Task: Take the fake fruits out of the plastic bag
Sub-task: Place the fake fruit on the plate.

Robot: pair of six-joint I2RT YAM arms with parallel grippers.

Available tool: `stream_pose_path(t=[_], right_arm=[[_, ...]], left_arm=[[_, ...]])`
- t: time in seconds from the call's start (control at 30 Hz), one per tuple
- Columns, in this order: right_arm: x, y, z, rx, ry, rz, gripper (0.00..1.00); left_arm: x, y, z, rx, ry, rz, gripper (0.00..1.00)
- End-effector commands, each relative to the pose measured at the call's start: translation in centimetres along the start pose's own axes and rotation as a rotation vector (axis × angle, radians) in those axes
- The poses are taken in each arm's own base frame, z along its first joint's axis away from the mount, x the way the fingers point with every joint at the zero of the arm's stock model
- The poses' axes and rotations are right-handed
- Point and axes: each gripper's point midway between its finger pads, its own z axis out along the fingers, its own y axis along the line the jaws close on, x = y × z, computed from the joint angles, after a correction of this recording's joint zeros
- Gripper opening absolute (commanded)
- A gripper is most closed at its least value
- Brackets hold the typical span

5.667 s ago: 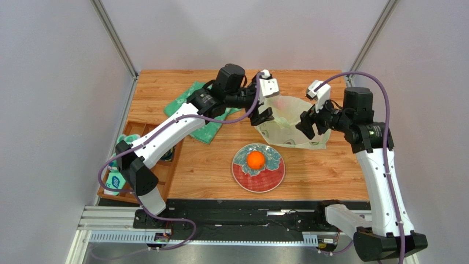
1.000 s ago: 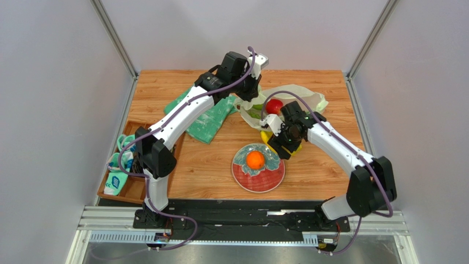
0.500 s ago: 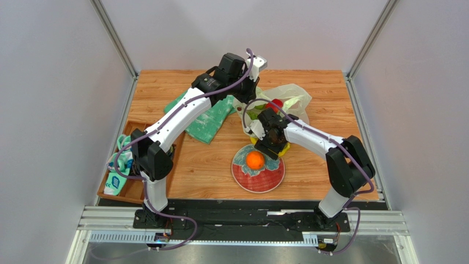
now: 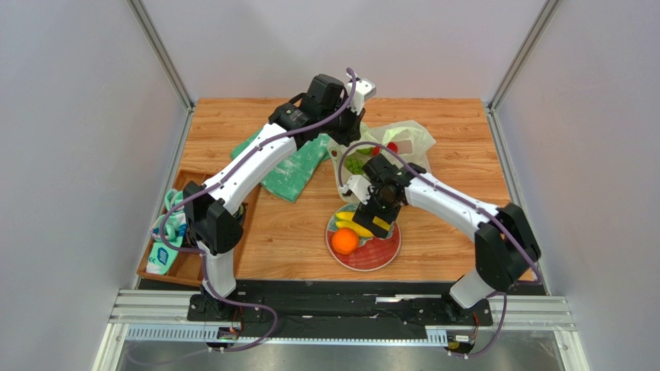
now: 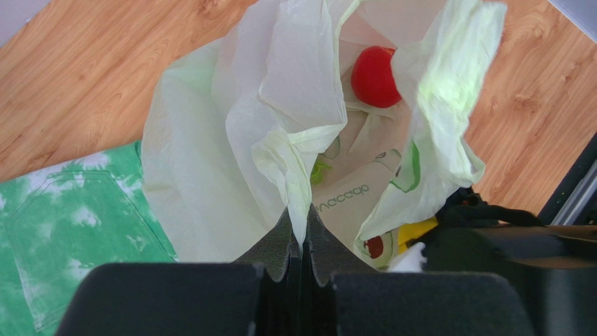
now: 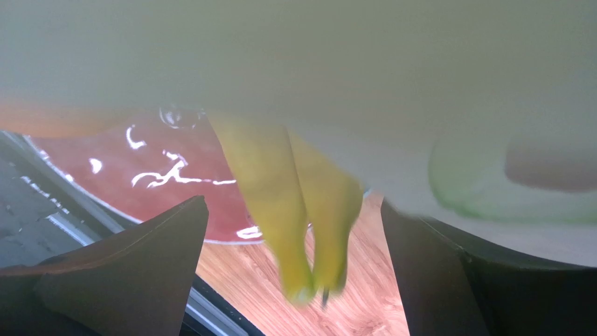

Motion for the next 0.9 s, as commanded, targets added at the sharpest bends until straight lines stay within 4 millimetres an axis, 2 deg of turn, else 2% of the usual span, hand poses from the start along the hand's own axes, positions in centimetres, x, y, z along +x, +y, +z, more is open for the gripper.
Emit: stream_pose_path(t=[0.0,0.03,0.07,0.13,0.17,0.2,0.27,0.3,0.33,0.4,0.47,0.5,0.57,0.6,0.63,0.7,0.73,0.77,0.8,0.87], right_arm=[[-2.4,0.8,-5.9,-0.002,-0.196,-0.116,1.0],[-2.5,1.9,-7.1,-0.057,-0.235,-0.14,1.0],[-2.8,2.1,-9.6,-0.044,-0.317,-0.167,1.0],[-3.7,2.5,-13.0,-0.031,-0.431,-0.226,1.0],[-3.8,2.0,-15.3,0.027,-0.501,-0.22,1.0],[-4.2,1.6,-16.8,0.065,-0.548,-0.215,1.0],[-5.3,0.4,-19.9,0.148,-0.652,-0.189,1.0],[-5.8,-0.4,-20.7,0.181,-0.677,-0.166,1.0],[-6.9,-1.7,-22.2,0.242,-0.732,-0.123,1.0],[-7.8,-4.2,-22.6,0.28,-0.76,-0.046,0.99],[-9.1,-6.7,-23.7,0.329,-0.816,0.01,0.91],[-10.0,-7.6,-22.7,0.302,-0.808,0.016,0.83],[-11.1,-8.6,-22.7,0.296,-0.812,-0.006,0.73],[-11.5,-9.1,-21.0,0.272,-0.782,-0.013,0.65],[-11.8,-9.4,-20.4,0.265,-0.773,-0.024,0.6],[-11.4,-10.0,-17.6,0.248,-0.712,-0.038,0.53],[-10.7,-10.6,-15.5,0.242,-0.653,-0.02,0.5],[-10.0,-10.7,-14.3,0.237,-0.611,-0.027,0.48],[-8.3,-10.7,-12.0,0.228,-0.537,-0.003,0.44],[-5.5,-10.8,-10.2,0.222,-0.456,0.048,0.41]], left_arm=[[-1.6,-0.6,-1.3,0.017,-0.053,0.028,0.0],[-1.6,-0.5,-1.2,0.016,-0.05,0.027,0.0],[-1.5,-0.6,-1.2,0.017,-0.048,0.028,0.0],[-1.4,-0.5,-1.2,0.016,-0.044,0.026,0.0],[-1.0,-0.6,-1.1,0.016,-0.035,0.025,0.0],[-0.8,-0.5,-1.1,0.017,-0.03,0.023,0.0],[-0.2,-0.5,-0.9,0.02,-0.016,0.019,0.0],[-0.1,-0.7,-1.0,0.026,-0.013,0.018,0.0],[0.1,-0.7,-0.9,0.03,-0.008,0.017,0.0],[0.4,-1.1,-0.9,0.045,0.0,0.01,0.0],[0.6,-1.1,-1.0,0.05,0.006,0.003,0.0],[0.6,-1.3,-1.2,0.055,0.004,0.0,0.0],[0.9,-1.3,-1.2,0.054,0.012,-0.003,0.0],[0.9,-1.2,-1.4,0.047,0.011,-0.003,0.0],[1.1,-1.3,-1.4,0.046,0.015,-0.006,0.0],[1.1,-1.1,-1.6,0.034,0.013,-0.012,0.0],[1.3,-1.1,-1.6,0.034,0.019,-0.016,0.0],[1.5,-1.0,-1.6,0.031,0.02,-0.019,0.0],[1.5,-1.1,-1.7,0.027,0.021,-0.027,0.0],[2.0,-1.0,-1.8,0.017,0.03,-0.042,0.0]])
